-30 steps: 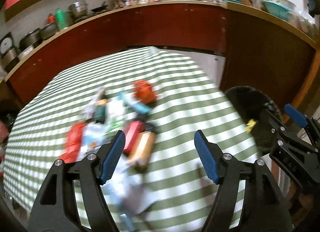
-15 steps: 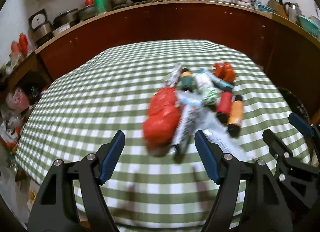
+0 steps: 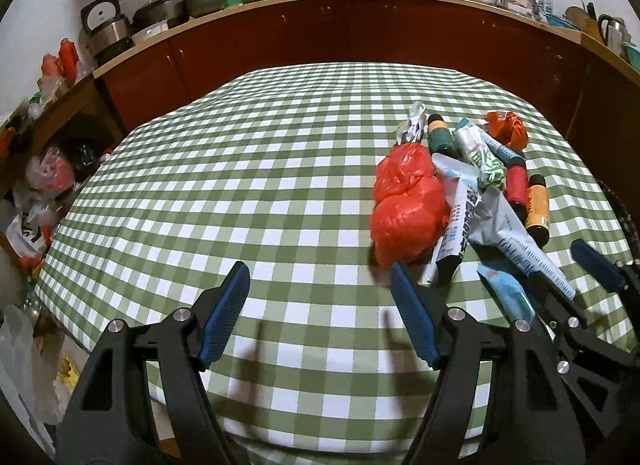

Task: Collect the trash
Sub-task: 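Grasp the blue tube with the left tool while the right tool grasps the white milk tube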

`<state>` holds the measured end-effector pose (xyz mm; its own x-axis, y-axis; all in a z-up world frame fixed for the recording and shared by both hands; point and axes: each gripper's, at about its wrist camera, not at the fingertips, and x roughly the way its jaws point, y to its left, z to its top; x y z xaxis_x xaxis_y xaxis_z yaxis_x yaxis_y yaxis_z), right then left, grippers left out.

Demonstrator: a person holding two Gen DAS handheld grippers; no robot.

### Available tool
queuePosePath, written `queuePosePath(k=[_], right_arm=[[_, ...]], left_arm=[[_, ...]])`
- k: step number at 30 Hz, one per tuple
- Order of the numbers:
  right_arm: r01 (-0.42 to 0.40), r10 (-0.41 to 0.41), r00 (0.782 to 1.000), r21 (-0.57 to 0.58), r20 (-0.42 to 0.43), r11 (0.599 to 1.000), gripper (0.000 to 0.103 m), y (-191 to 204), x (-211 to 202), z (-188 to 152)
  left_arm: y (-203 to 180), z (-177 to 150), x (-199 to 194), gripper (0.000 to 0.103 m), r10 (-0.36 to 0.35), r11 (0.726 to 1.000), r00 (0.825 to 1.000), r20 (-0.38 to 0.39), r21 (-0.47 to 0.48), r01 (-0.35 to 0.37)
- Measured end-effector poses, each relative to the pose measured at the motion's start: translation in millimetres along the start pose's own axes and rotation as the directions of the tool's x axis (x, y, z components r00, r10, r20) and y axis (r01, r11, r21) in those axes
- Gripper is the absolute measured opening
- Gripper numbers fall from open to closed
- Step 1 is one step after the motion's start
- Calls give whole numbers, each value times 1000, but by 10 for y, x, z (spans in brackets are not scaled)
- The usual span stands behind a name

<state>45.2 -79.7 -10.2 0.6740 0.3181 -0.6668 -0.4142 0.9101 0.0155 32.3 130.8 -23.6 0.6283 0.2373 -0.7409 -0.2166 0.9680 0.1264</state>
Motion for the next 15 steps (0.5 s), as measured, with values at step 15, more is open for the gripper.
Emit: queuePosePath(k=[15], right_arm=[[-22, 22, 1000, -40, -9, 999, 15, 68, 41, -37]], left_arm=[[-95, -25, 52, 71, -10, 1000, 1000, -15, 4, 10]])
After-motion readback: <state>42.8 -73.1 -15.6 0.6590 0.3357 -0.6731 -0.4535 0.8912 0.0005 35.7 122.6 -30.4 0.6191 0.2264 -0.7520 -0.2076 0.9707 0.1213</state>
